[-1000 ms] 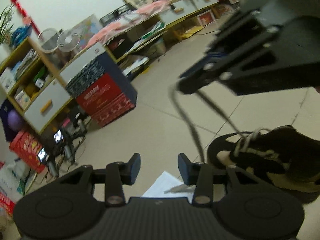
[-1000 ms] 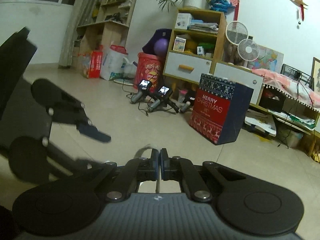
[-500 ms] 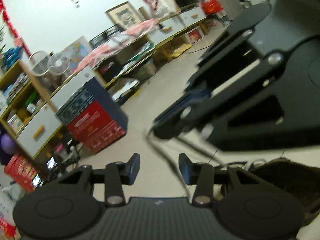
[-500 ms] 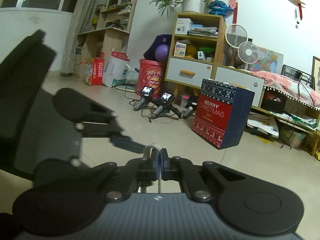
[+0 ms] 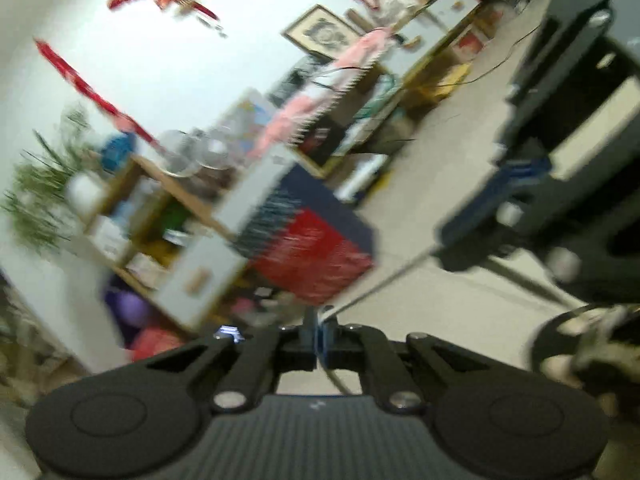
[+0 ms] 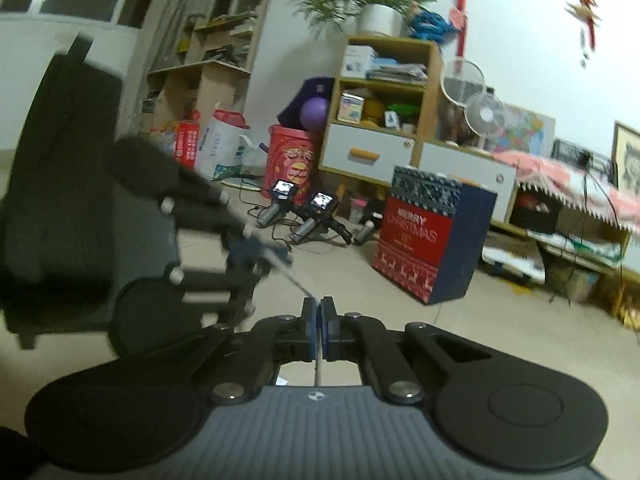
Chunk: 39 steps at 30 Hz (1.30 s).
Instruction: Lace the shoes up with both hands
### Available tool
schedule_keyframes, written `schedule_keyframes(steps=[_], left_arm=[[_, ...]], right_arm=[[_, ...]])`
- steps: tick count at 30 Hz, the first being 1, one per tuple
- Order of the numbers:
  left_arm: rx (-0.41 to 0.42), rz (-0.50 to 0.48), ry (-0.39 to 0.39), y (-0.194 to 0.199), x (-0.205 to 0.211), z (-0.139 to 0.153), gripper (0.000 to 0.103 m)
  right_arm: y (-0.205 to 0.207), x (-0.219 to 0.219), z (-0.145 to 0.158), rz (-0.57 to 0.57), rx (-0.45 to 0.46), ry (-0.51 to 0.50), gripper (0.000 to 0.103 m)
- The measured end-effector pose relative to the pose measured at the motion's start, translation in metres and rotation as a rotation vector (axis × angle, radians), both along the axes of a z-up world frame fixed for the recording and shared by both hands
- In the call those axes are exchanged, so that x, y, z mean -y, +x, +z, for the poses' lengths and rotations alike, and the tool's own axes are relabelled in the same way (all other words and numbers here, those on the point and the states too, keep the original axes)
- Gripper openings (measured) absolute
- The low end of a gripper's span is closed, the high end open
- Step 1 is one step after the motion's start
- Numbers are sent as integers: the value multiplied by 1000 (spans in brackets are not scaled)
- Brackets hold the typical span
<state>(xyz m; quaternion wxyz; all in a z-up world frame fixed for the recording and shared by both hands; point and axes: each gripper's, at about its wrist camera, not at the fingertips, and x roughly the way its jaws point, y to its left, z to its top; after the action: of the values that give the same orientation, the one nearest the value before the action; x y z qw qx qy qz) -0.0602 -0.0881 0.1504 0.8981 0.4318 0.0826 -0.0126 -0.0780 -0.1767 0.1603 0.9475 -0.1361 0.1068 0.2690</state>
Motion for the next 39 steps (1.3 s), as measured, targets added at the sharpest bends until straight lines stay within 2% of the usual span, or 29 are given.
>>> schedule_keyframes(steps=[3,5,12,17,19,22,25,27,29,30,31,33,36,39], left_arm=[[87,63,40,-3,-8,6,4],[116,88,45,-5,-16,14,5],[194,158,60,-8,-36,40,5],[198,212,22,-13,-56,58,5],[190,237,-3,-14,-66,65,4],[168,272,-48,-18,-83,75,4],[146,269,-78,-24,-90,80,3],[125,262,-103,-26,-91,83,3],[110,256,-121,-27,-92,86,3],[105,254,-128,-27,-92,87,3],[99,251,-135,-27,-93,88,3],[88,245,-149,-27,-94,90,3],[67,238,-174,-27,-95,94,3],[50,228,-195,-28,-94,97,3]], right_arm=[[-3,-7,-3,18,-4,-23,3],[-2,-8,-6,15,-29,-32,3],[-1,6,-18,-11,-178,28,4],[2,20,-36,-69,-341,103,6],[2,27,-44,-63,-440,161,6],[-2,29,-57,-73,-521,186,6],[-1,32,-64,-114,-555,204,6],[0,32,-64,-167,-523,184,7],[0,27,-65,-195,-477,124,10],[2,26,-66,-195,-486,118,22],[3,26,-68,-190,-507,122,30],[7,28,-72,-177,-572,190,30],[15,35,-75,-132,-691,358,30],[19,34,-71,-95,-715,449,30]])
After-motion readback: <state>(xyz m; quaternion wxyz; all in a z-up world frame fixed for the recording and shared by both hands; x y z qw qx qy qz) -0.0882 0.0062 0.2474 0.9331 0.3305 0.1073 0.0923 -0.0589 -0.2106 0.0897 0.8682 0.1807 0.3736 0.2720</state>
